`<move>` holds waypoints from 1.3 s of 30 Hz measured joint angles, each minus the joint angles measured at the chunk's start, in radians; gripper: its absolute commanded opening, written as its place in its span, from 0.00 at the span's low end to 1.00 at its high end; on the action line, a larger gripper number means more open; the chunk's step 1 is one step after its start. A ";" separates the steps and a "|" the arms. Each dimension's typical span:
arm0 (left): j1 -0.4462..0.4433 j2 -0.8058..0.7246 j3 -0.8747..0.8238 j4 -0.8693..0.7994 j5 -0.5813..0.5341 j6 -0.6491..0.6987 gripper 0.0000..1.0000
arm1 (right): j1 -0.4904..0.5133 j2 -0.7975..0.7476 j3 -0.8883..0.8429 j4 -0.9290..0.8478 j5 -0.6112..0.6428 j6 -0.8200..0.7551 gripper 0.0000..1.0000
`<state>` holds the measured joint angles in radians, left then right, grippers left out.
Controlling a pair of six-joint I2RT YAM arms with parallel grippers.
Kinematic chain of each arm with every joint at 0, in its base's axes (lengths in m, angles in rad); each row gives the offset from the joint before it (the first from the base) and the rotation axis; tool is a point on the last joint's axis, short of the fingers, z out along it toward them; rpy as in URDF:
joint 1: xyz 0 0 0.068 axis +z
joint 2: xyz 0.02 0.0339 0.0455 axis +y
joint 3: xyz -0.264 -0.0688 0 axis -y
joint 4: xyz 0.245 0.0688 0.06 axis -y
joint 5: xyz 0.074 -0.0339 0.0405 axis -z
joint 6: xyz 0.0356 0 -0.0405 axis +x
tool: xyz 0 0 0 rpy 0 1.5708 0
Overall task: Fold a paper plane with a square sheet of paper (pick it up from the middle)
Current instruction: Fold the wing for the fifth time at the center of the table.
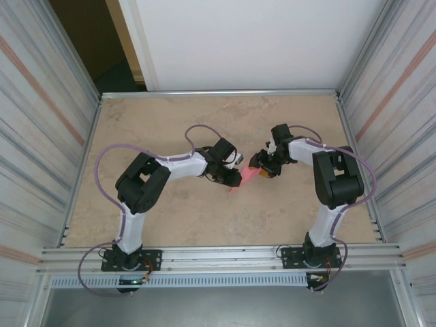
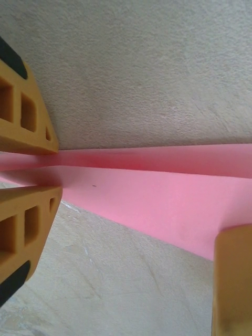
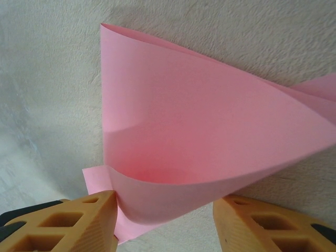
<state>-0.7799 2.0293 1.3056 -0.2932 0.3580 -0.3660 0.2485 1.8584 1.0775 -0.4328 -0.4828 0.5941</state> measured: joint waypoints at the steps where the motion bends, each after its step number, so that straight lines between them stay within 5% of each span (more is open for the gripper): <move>1: 0.001 0.000 0.000 -0.001 0.000 0.000 0.23 | 0.000 0.000 0.000 -0.001 0.001 0.000 0.53; 8: 0.001 0.002 0.003 -0.005 0.003 0.000 0.23 | 0.000 0.006 0.003 -0.011 0.013 0.000 0.47; 39: 0.007 -0.003 0.013 0.000 0.077 -0.029 0.32 | 0.016 0.026 0.045 -0.062 0.045 -0.004 0.51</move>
<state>-0.7731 2.0262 1.3186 -0.2935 0.4347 -0.3954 0.2646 1.8847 1.1225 -0.4950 -0.4381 0.5903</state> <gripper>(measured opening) 0.308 0.505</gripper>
